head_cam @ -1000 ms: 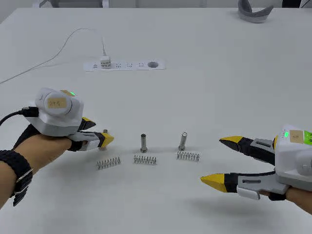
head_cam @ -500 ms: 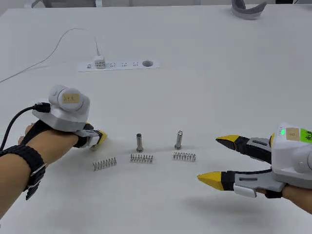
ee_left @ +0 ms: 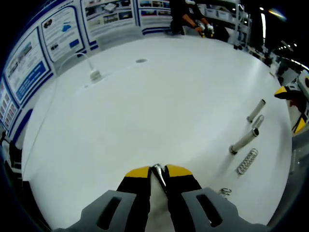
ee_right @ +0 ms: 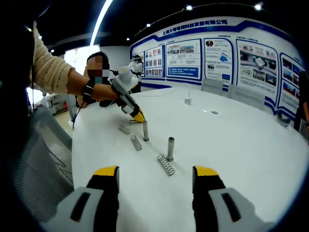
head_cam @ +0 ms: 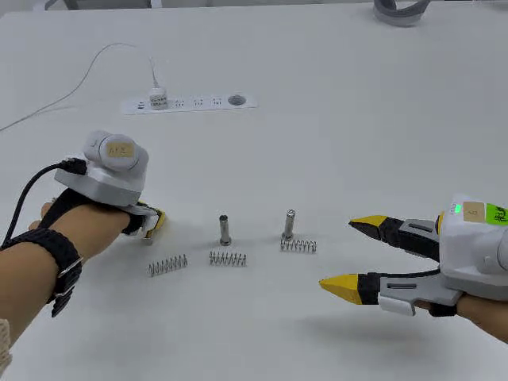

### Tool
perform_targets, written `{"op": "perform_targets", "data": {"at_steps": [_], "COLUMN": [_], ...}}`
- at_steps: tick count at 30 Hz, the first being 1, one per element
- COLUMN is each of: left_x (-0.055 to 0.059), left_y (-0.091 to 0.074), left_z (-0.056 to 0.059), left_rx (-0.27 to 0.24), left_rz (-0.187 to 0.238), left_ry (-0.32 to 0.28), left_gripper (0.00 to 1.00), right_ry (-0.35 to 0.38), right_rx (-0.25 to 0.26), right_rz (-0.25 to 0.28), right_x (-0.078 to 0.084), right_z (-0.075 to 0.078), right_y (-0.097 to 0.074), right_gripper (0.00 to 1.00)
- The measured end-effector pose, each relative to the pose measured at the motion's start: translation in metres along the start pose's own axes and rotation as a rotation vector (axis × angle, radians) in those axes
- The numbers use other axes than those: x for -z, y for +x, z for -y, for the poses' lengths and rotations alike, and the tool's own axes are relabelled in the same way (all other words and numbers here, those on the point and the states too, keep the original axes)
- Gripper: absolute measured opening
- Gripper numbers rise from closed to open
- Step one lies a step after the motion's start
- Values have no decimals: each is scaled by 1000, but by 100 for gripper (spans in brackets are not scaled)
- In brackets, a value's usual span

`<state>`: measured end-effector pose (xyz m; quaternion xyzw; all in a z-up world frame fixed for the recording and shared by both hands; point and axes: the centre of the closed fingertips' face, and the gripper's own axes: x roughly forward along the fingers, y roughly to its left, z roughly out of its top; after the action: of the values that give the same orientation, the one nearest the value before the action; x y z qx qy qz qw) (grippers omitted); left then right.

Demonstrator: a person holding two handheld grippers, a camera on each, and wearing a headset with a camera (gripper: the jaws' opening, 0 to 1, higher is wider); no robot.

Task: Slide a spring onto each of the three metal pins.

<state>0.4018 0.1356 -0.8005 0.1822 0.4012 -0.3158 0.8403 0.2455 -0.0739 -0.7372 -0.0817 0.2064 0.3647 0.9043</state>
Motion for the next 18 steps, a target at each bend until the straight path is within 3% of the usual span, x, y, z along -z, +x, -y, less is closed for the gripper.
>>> {"op": "perform_targets", "data": {"at_steps": [9, 13, 18], "left_x": [-1, -2, -2], "left_y": [0, 2, 2], "left_z": [1, 2, 1], "left_rx": [-17, -28, -23], "left_rz": [-11, -35, -63], "left_ry": [52, 92, 100], "left_gripper": [9, 10, 10], "right_ry": [11, 11, 8], "right_rx": [-4, -5, -4], "right_rz": [0, -2, -2], "right_x": [1, 1, 1], "right_z": [-1, -1, -1], "right_y": [0, 0, -1], "right_gripper": [62, 62, 62]}}
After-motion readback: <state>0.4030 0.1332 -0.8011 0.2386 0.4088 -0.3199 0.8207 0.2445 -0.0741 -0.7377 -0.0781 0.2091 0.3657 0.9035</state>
